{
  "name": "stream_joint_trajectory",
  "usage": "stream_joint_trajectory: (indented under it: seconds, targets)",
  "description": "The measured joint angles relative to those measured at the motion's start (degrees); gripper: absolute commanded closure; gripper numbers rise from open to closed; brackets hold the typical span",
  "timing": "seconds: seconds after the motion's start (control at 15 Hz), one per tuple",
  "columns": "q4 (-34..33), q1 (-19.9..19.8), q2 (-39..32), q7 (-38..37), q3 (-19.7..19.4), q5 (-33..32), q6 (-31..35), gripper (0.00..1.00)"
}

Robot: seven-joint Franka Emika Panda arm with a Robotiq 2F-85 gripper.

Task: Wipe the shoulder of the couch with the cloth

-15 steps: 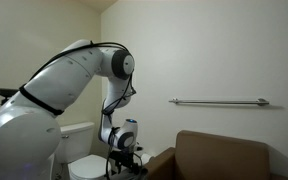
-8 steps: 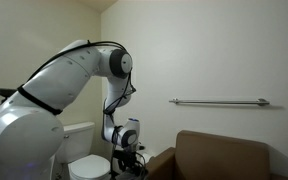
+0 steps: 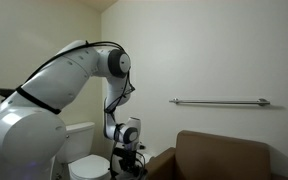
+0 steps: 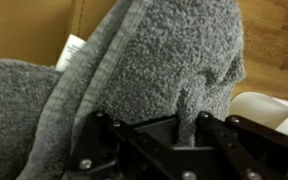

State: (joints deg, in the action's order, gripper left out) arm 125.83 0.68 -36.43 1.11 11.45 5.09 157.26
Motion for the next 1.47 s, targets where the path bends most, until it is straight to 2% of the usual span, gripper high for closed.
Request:
stream_joint_trajectory:
  seconds: [0.53, 0.8, 1.07, 1.27, 1.47]
  targets:
    - [-2.0, 4.2, 0.1, -8.7, -3.7, 0.5, -3.8, 0.93]
    - [-2.3, 5.5, 0.3, -11.9, -4.8, 2.8, -4.5, 0.93]
    - [-2.0, 4.5, 2.2, -11.8, -5.6, 5.3, -4.5, 0.92]
    - [-1.7, 3.8, 5.2, -11.7, -11.2, 4.2, -4.2, 0.93]
    - [-1.9, -1.4, 6.8, -7.1, -15.1, 3.0, -4.5, 0.93]
